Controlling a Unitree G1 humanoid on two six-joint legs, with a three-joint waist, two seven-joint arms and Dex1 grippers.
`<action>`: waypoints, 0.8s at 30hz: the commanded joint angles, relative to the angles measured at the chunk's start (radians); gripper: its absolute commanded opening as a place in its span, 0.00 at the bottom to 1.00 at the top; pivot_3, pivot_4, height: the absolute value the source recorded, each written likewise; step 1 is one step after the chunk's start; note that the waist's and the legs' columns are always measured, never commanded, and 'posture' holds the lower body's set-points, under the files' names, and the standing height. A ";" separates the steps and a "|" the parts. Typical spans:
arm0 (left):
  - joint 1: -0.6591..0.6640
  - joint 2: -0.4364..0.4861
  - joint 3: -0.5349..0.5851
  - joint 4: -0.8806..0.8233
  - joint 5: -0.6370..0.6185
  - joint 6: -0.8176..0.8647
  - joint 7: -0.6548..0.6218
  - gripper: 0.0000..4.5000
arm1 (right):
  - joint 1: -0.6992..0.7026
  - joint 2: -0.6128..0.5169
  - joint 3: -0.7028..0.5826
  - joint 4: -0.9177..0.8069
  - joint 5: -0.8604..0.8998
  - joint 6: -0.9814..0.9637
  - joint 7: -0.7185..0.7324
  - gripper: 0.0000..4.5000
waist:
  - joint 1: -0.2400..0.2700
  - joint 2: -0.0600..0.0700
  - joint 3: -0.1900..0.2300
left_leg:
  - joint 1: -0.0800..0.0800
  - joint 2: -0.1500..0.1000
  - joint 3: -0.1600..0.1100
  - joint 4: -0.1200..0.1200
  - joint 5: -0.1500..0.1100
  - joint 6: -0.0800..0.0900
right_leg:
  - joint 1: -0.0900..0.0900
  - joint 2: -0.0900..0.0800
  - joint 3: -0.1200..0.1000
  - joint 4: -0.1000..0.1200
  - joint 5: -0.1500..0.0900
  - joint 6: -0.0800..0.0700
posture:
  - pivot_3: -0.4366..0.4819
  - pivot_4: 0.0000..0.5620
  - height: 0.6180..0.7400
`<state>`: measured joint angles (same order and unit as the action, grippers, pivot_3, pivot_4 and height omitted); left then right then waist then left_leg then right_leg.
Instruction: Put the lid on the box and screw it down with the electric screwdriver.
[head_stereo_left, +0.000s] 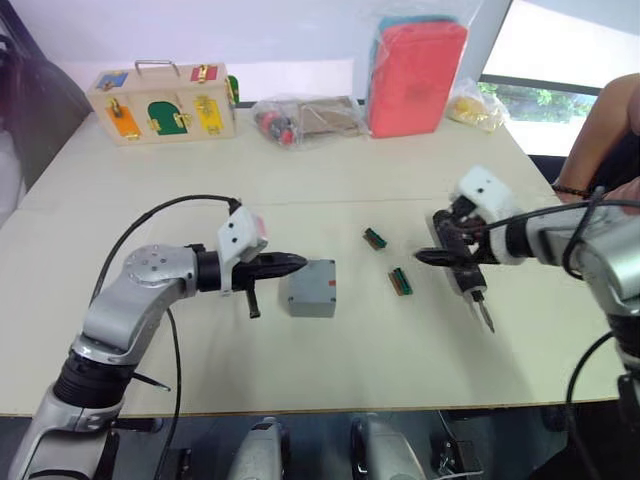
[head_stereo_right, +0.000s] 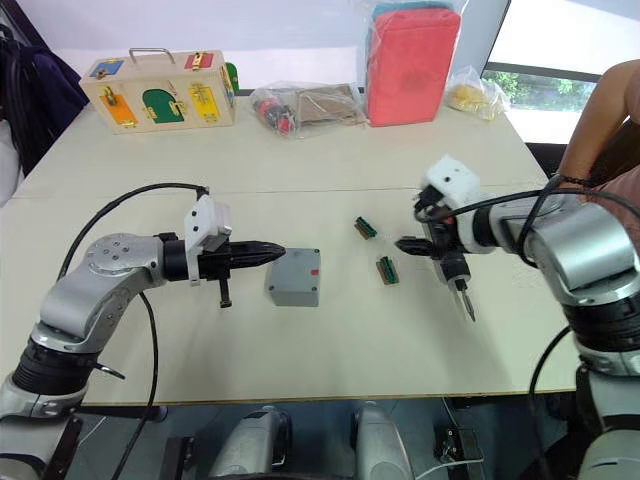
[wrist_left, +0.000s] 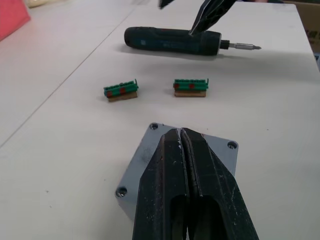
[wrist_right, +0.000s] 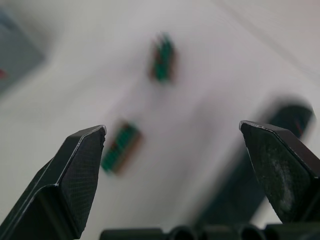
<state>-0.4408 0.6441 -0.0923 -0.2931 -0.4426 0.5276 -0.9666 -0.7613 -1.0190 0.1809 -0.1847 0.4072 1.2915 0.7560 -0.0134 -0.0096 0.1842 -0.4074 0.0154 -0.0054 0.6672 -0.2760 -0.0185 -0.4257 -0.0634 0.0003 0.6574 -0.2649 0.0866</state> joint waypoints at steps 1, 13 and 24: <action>0.008 -0.024 0.009 -0.045 -0.004 -0.022 0.029 0.00 | -0.088 -0.035 0.089 0.144 -0.053 -0.004 0.058 0.99 | 0.000 0.000 0.000 | 0.000 0.000 0.000 0.000 0.000 0.000 | 0.000 0.000 0.000 0.000 0.000 0.000 | 0.48 0.27 0.92; 0.061 -0.054 -0.003 -0.118 0.005 -0.014 0.076 0.00 | -0.270 0.070 0.343 0.593 -0.181 -0.011 0.229 0.99 | 0.000 0.000 0.000 | 0.000 0.000 0.000 0.000 0.000 0.000 | 0.000 0.000 0.000 -0.001 0.000 0.000 | 0.48 0.27 0.92; 0.088 -0.018 0.039 -0.193 -0.023 0.023 0.106 0.00 | -0.314 0.179 0.374 0.720 -0.245 -0.009 0.287 0.58 | -0.002 0.000 -0.001 | 0.000 0.000 0.000 0.000 0.000 0.000 | 0.000 0.000 0.000 0.000 0.000 0.000 | 0.48 0.27 0.92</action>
<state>-0.3534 0.6190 -0.0819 -0.4495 -0.4504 0.5586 -0.8654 -1.0631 -0.8612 0.5513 0.5250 0.1589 1.2805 1.0180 -0.0154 -0.0100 0.1835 -0.4074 0.0155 -0.0054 0.6672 -0.2759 -0.0186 -0.4259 -0.0629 0.0004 0.6572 -0.2647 0.0863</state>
